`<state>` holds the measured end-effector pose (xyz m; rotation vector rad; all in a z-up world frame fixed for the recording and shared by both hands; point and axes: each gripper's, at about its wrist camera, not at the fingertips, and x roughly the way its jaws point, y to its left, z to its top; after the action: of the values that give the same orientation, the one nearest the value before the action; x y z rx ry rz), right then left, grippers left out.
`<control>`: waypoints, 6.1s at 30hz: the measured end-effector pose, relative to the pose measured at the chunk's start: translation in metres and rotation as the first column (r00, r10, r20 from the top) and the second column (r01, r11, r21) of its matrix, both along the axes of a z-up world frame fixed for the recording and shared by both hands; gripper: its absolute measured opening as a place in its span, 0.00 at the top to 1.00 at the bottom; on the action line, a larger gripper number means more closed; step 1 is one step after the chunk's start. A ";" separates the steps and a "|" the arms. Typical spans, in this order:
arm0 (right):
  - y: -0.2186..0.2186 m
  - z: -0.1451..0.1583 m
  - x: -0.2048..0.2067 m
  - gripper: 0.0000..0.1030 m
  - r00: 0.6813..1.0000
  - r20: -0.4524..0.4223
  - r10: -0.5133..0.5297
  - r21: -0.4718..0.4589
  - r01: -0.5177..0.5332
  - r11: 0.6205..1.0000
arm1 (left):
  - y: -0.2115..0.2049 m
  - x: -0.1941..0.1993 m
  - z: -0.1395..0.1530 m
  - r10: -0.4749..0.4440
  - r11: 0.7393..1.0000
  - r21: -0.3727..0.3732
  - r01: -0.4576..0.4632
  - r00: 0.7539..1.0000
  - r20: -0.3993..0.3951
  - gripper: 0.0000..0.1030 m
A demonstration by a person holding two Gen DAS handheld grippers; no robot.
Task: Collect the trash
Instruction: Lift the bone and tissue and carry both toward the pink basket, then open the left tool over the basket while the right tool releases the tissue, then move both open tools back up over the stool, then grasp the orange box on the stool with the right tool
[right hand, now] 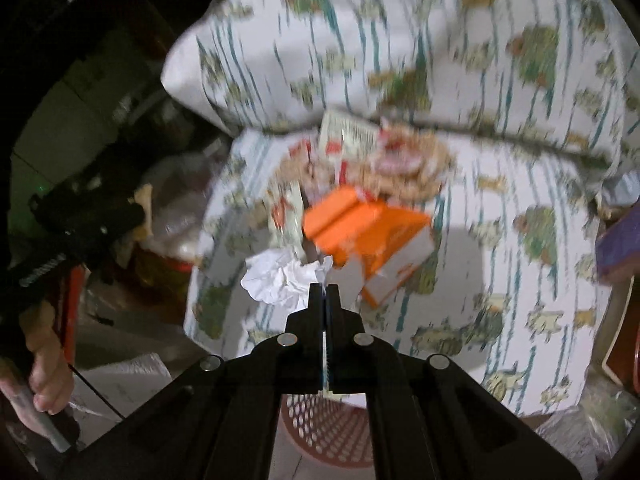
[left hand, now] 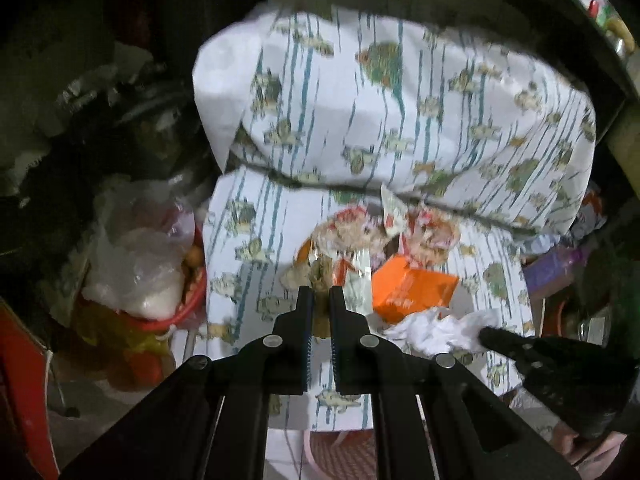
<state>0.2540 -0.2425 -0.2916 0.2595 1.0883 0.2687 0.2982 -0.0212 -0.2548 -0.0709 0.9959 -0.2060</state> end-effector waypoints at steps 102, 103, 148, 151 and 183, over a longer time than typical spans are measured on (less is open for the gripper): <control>0.006 -0.033 -0.132 0.61 0.999 0.038 -0.024 -0.087 0.028 0.996 | -0.004 -0.115 -0.061 0.066 0.994 0.095 -0.059 0.995 -0.074 0.48; 0.006 -0.032 -0.133 0.60 0.999 0.045 -0.026 -0.087 0.030 0.996 | -0.003 -0.114 -0.057 0.071 0.993 0.103 -0.065 0.996 -0.058 0.47; -0.045 0.120 -0.028 0.34 0.928 0.346 -0.140 -0.262 0.239 0.935 | 0.006 -0.052 0.101 0.115 0.983 0.096 -0.158 0.928 0.355 0.01; -0.049 0.104 -0.012 0.34 0.937 0.307 -0.165 -0.237 0.243 0.941 | 0.006 -0.034 0.080 0.103 0.978 0.144 -0.152 0.947 0.303 0.01; -0.024 -0.090 0.098 0.25 0.963 -0.210 -0.171 -0.215 0.125 0.969 | 0.032 0.046 0.010 0.159 0.977 0.141 -0.161 0.987 0.021 0.01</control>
<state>0.3524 -0.2667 -0.3820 0.1937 1.3053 -0.0075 0.3446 0.0107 -0.2451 -0.0192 0.9876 0.0126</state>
